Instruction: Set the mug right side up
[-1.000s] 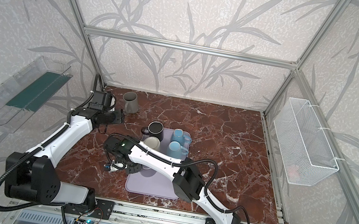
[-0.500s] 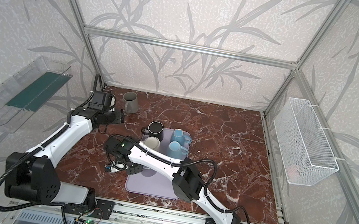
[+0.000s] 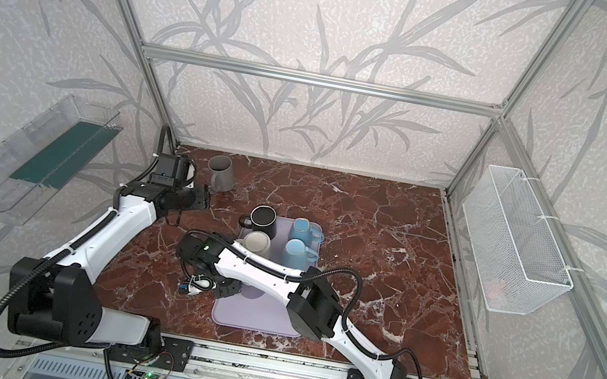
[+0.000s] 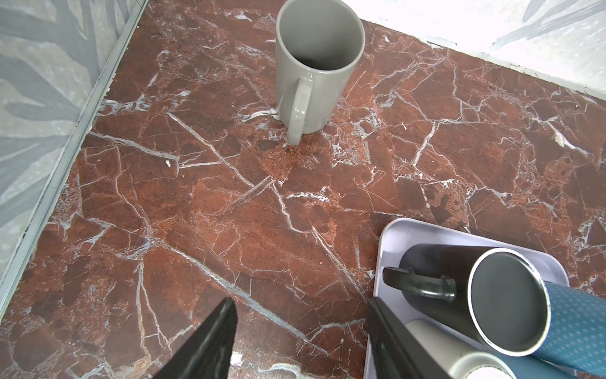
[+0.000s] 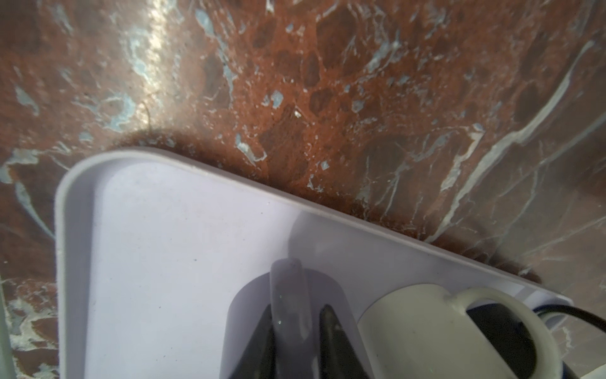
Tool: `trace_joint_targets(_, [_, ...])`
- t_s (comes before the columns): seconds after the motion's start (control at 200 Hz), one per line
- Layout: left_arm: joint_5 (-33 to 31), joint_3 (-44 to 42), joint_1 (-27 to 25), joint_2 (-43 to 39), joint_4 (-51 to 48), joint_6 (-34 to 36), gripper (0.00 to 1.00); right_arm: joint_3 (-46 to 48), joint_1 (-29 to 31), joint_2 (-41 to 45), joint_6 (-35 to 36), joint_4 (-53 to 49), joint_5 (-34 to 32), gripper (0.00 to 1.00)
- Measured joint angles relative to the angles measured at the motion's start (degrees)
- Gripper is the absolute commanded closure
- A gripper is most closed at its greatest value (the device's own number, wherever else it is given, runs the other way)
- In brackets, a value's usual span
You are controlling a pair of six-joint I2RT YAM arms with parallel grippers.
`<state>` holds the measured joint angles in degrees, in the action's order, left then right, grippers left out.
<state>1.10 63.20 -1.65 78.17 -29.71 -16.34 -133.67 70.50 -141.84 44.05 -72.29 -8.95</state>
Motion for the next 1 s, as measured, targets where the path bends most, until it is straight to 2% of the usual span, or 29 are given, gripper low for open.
trace_joint_targets(0.415, [0.02, -0.37, 0.0, -0.09, 0.17, 0.04, 0.34, -0.59, -0.48, 0.0, 0.17, -0.02, 0.0, 0.96])
trace_joint_targets(0.805, [0.24, -0.37, 0.0, -0.55, 0.2, 0.02, 0.35, -0.59, -2.71, 0.68, -0.55, 0.13, 0.96, 1.0])
trace_joint_targets(1.0, [0.35, -0.37, 0.0, -1.27, 0.2, 0.02, 0.35, 1.51, -4.59, 4.44, -1.75, 1.77, 3.61, 1.0])
